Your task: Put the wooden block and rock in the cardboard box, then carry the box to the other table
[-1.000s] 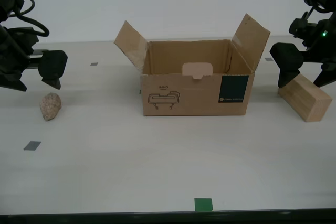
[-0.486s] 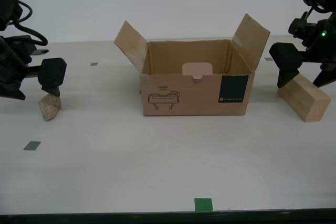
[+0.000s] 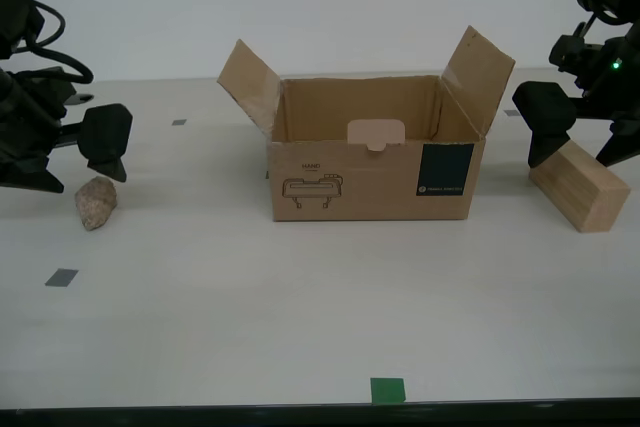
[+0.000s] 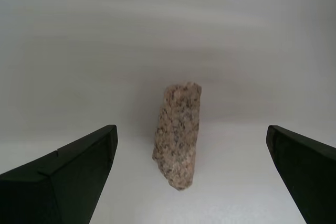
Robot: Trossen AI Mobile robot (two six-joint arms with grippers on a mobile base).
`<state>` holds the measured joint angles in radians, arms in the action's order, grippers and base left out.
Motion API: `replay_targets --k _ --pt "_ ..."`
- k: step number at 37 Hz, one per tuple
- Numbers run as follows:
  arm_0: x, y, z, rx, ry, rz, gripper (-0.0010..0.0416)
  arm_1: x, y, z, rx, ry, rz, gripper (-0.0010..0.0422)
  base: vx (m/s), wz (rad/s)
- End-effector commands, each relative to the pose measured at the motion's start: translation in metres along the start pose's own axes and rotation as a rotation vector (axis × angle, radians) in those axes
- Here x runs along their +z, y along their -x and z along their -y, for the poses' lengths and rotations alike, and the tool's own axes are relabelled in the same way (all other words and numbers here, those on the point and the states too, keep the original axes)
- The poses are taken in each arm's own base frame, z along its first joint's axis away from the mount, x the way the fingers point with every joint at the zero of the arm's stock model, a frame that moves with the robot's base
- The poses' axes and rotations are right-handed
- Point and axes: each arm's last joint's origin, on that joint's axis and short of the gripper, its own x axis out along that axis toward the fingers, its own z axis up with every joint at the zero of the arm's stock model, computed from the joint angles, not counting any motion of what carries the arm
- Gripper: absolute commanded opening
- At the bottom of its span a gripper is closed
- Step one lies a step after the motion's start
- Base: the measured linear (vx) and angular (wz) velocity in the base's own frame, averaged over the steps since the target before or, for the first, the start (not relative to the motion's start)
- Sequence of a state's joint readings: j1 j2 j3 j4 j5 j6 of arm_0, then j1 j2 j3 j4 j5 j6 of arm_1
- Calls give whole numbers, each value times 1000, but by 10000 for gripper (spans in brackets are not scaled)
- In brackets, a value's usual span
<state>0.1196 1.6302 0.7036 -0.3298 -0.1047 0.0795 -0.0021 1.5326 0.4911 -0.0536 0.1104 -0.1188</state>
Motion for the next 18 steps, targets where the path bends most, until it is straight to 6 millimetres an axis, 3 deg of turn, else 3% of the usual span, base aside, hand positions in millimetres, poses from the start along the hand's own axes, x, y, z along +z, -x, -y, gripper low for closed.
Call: replay_targets --k 1,8,18 --pt "0 0 0 -2 -2 2 399 -3 0 0 7 20 -26 389 0 0" --pt "0 0 0 -1 -3 3 398 -3 0 -4 118 1 -14 389 0 0" --pt "0 0 -2 1 -9 4 398 -1 -1 4 102 -30 16 389 0 0"
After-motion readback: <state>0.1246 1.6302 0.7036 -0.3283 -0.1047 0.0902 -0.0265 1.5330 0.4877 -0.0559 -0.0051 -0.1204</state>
